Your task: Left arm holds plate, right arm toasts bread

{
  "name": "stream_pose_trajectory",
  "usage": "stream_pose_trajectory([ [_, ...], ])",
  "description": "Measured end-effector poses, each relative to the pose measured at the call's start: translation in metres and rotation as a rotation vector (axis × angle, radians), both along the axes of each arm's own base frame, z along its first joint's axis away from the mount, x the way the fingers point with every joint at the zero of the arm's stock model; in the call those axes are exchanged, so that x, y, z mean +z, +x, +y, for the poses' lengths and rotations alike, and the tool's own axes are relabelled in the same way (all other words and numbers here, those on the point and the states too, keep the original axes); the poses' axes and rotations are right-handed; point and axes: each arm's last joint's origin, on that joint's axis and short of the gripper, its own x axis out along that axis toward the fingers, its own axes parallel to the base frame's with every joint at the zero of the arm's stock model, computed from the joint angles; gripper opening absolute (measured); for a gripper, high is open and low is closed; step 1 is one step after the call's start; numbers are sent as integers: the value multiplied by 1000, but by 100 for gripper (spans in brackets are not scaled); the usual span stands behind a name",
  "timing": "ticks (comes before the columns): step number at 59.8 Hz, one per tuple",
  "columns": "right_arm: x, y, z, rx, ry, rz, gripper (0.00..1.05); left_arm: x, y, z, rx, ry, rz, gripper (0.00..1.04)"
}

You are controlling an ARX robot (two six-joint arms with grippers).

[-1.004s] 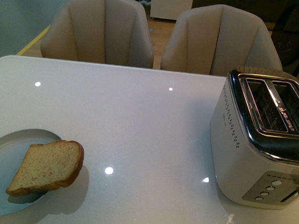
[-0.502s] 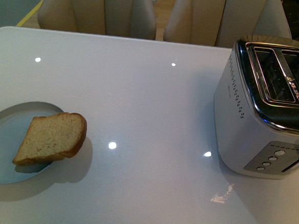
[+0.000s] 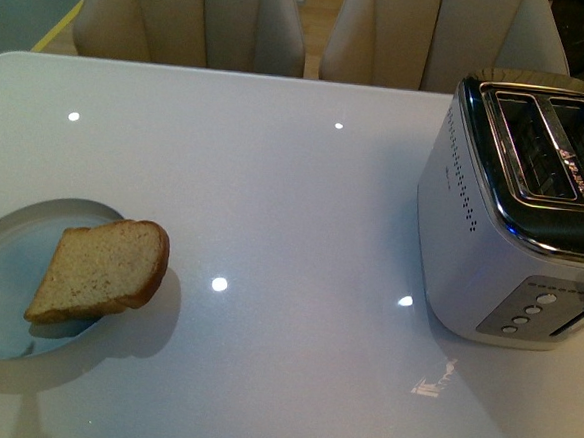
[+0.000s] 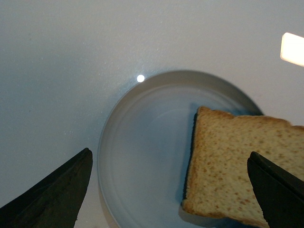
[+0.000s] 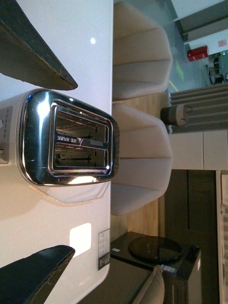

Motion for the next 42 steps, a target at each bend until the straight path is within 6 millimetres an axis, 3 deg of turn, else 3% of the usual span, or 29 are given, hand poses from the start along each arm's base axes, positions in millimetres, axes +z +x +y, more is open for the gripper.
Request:
stream_pose_trajectory([
  [16, 0, 0, 0, 0, 0, 0, 96, -34, 22, 19, 65, -8, 97, 97],
  [37, 0, 0, 0, 0, 0, 0, 96, -53, 34, 28, 109, -7, 170, 97],
  [42, 0, 0, 0, 0, 0, 0, 96, -59, 36, 26, 117, -3, 194, 80],
])
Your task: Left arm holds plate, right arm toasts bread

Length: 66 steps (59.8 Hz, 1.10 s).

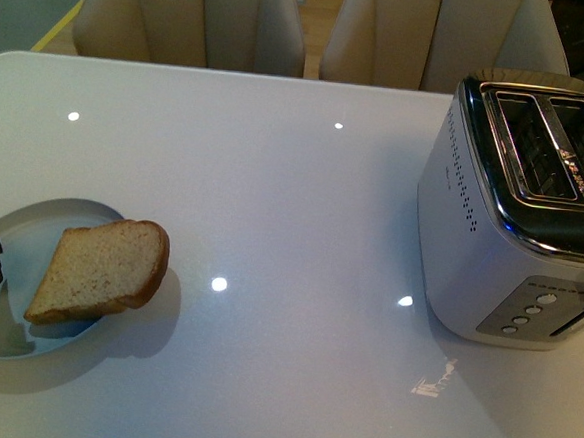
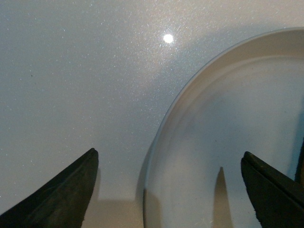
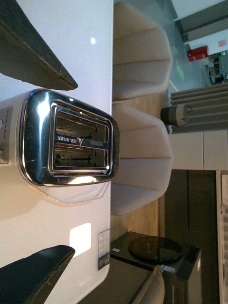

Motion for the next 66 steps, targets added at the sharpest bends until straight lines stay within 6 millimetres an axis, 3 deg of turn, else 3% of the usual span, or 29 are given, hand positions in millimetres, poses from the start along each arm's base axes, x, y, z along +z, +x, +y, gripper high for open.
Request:
stream_pose_trajectory([
  [12, 0, 0, 0, 0, 0, 0, 96, -13, 5, -21, -7, -24, 63, 34],
  [26, 0, 0, 0, 0, 0, 0, 96, -11, 4, -25, 63, -121, 19, 4],
  [39, 0, 0, 0, 0, 0, 0, 96, 4, -20, -30, 122, -245, -6, 3],
  [53, 0, 0, 0, 0, 0, 0, 96, 49, -36, -27, 154, -308, -128, 3],
  [66, 0, 0, 0, 0, 0, 0, 96, 84, -38, -33, 148, -346, -188, 3],
])
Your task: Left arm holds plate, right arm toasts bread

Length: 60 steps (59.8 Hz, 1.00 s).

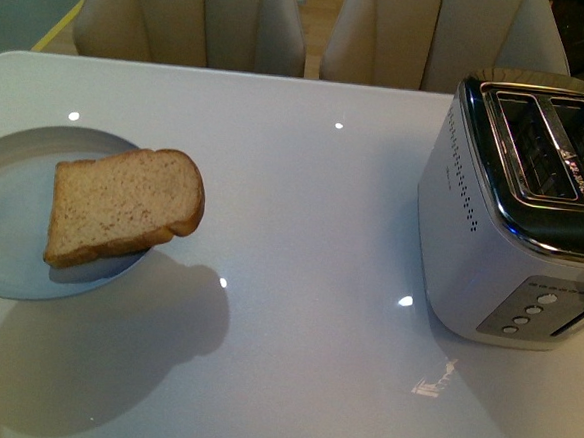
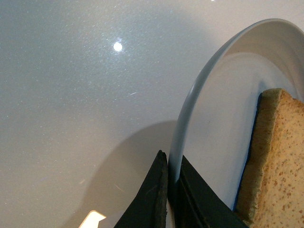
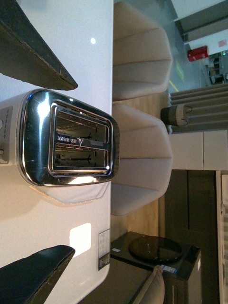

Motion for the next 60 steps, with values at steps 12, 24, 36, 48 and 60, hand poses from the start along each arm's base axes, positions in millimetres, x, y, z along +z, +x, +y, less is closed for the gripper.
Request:
stream_pose_trajectory([
  [12, 0, 0, 0, 0, 0, 0, 96, 25, -1, -25, -36, 4, 30, 3],
  [24, 0, 0, 0, 0, 0, 0, 96, 69, 11, -68, -115, -2, -34, 3],
  [36, 0, 0, 0, 0, 0, 0, 96, 101, 19, -110, -204, -24, -83, 3],
  [48, 0, 0, 0, 0, 0, 0, 96, 112, 14, -147, -256, -87, -82, 3],
  [60, 0, 0, 0, 0, 0, 0, 96, 114, 6, -170, -300, -127, -67, 3],
])
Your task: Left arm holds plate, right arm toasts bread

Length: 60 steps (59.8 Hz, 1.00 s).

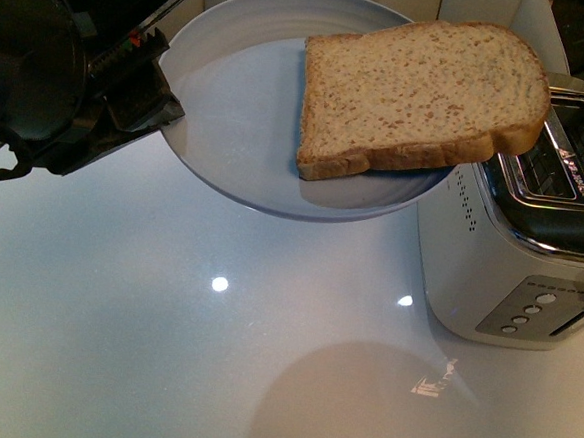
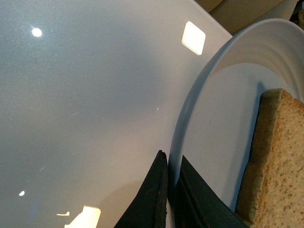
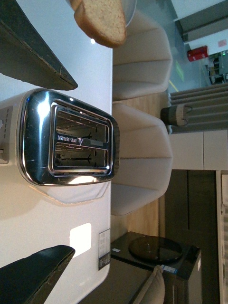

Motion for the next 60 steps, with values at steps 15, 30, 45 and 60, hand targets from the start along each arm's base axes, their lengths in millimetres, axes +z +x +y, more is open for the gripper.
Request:
stream_pose_trajectory([
  [15, -2, 5, 9, 4, -26, 481, 96, 2, -1, -5, -7, -12, 0, 3],
  [30, 39, 45, 27, 182, 163, 474, 96, 3, -1, -7, -15, -14, 2, 3],
  [45, 45, 107, 60, 309, 405, 573, 96, 3, -1, -7, -14, -9, 8, 3],
  [60, 22, 135, 76, 290, 497, 650, 96, 3, -1, -7, -13, -8, 12, 3],
])
